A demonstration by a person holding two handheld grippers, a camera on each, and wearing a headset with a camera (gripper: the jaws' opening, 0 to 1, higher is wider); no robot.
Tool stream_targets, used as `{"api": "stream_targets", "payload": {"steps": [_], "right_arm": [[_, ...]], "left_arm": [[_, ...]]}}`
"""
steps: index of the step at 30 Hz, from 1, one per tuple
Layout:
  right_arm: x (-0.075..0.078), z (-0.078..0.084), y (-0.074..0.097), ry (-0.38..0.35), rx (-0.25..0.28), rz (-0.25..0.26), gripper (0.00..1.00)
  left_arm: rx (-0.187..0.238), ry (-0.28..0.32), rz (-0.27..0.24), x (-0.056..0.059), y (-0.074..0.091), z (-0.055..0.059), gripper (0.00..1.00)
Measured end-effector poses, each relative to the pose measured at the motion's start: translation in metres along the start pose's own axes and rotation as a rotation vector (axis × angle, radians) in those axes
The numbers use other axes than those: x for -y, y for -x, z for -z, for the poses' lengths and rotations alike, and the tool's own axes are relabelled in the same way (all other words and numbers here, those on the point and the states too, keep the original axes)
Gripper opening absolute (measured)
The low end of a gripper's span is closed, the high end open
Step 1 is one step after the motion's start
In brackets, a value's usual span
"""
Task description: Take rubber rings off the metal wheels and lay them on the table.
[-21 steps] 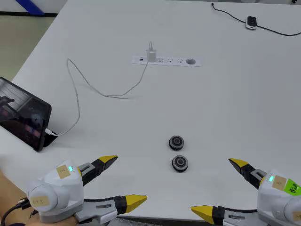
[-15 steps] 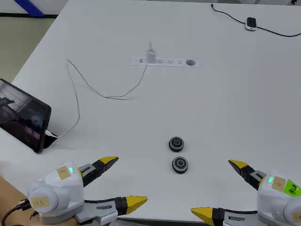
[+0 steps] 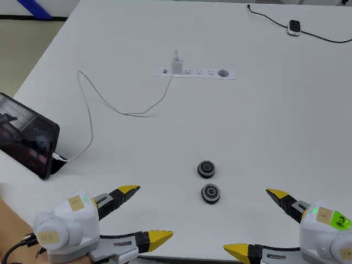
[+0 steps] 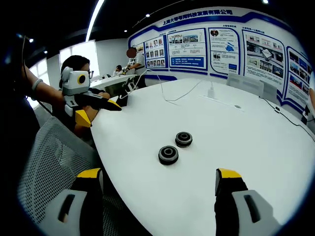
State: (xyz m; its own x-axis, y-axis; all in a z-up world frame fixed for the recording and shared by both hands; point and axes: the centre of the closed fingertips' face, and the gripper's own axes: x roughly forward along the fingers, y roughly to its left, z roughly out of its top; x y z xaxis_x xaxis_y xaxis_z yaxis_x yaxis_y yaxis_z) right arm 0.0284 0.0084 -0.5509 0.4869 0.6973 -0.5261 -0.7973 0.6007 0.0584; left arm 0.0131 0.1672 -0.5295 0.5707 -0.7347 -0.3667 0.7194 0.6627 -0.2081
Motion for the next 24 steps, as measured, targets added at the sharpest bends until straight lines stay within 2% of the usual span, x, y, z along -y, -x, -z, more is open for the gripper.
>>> {"api": "stream_targets", "payload": {"steps": [10, 17, 24], "right_arm": [[-0.002, 0.000, -0.006, 0.001, -0.012, -0.015, 0.86], [-0.002, 0.000, -0.014, -0.018, -0.017, -0.029, 0.80], [-0.003, 0.006, -0.022, -0.028, -0.054, -0.043, 0.72]], "left_arm": [[-0.005, -0.001, 0.017, 0.004, -0.007, -0.002, 0.72], [-0.024, -0.007, 0.035, 0.005, -0.017, -0.002, 0.66], [-0.032, -0.015, 0.050, 0.003, -0.025, -0.004, 0.60]]}}
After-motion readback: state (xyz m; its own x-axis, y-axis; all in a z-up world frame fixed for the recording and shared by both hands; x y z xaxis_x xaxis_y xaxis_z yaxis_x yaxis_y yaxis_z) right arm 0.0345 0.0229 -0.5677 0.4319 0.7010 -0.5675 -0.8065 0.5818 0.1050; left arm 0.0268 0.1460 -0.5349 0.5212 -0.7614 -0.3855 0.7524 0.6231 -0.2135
